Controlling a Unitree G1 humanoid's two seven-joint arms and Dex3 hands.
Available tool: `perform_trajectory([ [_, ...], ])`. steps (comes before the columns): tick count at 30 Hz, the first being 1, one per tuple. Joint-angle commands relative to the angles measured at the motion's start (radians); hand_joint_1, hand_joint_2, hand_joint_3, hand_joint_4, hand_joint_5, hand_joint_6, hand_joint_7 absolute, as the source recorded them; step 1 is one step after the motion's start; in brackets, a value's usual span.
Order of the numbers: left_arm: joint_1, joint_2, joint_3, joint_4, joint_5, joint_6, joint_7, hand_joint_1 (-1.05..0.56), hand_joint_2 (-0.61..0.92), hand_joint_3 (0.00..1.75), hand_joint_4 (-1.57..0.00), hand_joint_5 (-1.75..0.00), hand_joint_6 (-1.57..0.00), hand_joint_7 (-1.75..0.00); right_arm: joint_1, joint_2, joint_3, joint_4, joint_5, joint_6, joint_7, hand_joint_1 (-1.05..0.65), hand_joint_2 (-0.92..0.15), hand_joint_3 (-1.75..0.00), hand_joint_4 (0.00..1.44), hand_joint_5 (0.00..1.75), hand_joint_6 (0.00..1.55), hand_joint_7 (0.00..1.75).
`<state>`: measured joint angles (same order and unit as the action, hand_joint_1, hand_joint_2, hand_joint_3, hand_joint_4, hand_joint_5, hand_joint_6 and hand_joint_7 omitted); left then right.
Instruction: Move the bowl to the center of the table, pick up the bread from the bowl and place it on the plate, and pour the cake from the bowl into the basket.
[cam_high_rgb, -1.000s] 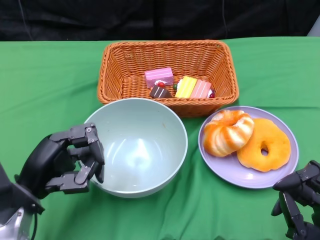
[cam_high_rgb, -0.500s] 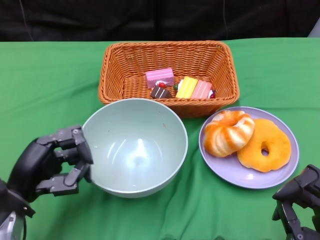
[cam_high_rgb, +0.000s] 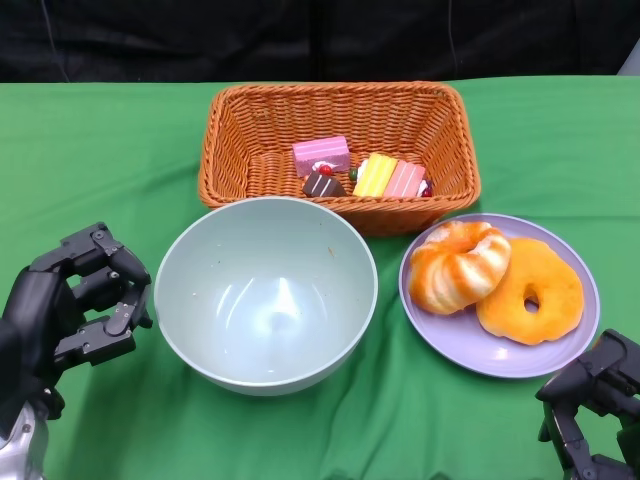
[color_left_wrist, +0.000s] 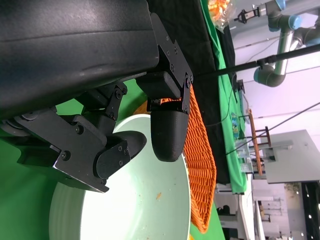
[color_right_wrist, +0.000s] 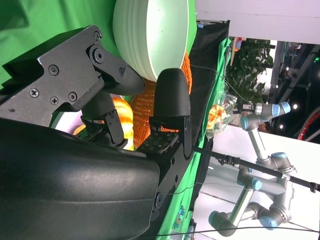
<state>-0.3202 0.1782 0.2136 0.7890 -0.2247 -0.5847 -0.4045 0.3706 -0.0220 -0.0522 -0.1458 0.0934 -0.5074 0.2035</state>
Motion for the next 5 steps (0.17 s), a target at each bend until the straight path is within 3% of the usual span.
perform_trajectory([
  [1,-0.020,0.007,0.009,0.018,0.007,-0.002,0.025,-0.04,0.62,1.02,-0.75,-1.75,-0.71,-1.45,0.007,-0.009,-0.004,-0.010,-0.001,-0.008,-0.011,0.00,-0.52,-1.11,0.72,1.70,0.67,1.38],
  [5,-0.036,0.015,0.013,0.042,0.017,-0.005,0.032,-0.05,0.61,1.05,-0.76,-1.75,-0.72,-1.46,0.005,-0.011,-0.004,-0.011,-0.001,-0.003,-0.015,0.00,-0.52,-1.10,0.72,1.70,0.67,1.38],
])
